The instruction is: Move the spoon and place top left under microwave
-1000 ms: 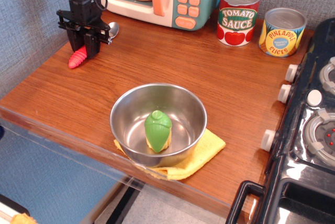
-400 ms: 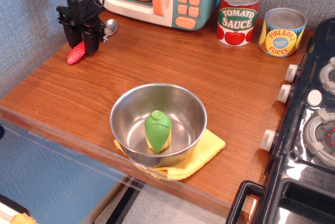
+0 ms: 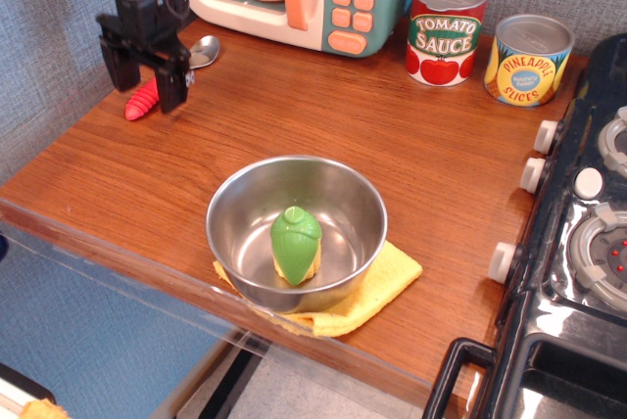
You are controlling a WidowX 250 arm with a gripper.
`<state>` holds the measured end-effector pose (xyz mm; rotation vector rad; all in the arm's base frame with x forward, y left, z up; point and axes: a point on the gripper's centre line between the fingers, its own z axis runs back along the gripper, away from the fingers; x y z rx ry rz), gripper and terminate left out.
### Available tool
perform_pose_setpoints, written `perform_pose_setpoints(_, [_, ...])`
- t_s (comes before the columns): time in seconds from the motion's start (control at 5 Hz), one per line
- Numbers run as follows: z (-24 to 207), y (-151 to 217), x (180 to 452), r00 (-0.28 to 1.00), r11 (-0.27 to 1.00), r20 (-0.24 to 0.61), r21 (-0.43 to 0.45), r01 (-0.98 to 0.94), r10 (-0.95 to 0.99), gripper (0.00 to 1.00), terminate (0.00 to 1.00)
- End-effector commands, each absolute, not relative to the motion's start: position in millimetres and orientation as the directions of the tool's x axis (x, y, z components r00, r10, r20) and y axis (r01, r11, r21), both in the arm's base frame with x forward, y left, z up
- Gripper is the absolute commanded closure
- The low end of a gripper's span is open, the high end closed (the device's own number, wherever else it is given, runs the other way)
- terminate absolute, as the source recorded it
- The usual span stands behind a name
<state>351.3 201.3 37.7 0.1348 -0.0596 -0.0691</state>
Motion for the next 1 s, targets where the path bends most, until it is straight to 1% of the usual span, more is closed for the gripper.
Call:
perform_pose_setpoints(0.0, [108.5,171.3,318.6,0.984,0.997,0.174,0.070,0.010,-0.022,0.00,0.00])
perform_pose_setpoints(0.2, [104.1,151.3,297.3,0.989,0.998,0.147,0.055,0.024,-0.032,0.00,0.00])
perform_pose_setpoints(0.4, [98.9,143.1,286.4,0.991,0.997,0.124,0.062,0.047,-0.054,0.00,0.00])
perform_pose_setpoints(0.6, [96.8,143.0,281.9,0.993,0.993,0.073,0.078,0.092,-0.097,0.00,0.00])
perform_pose_setpoints(0.8, [96.8,143.0,281.9,0.993,0.993,0.073,0.078,0.092,-0.097,0.00,1.00])
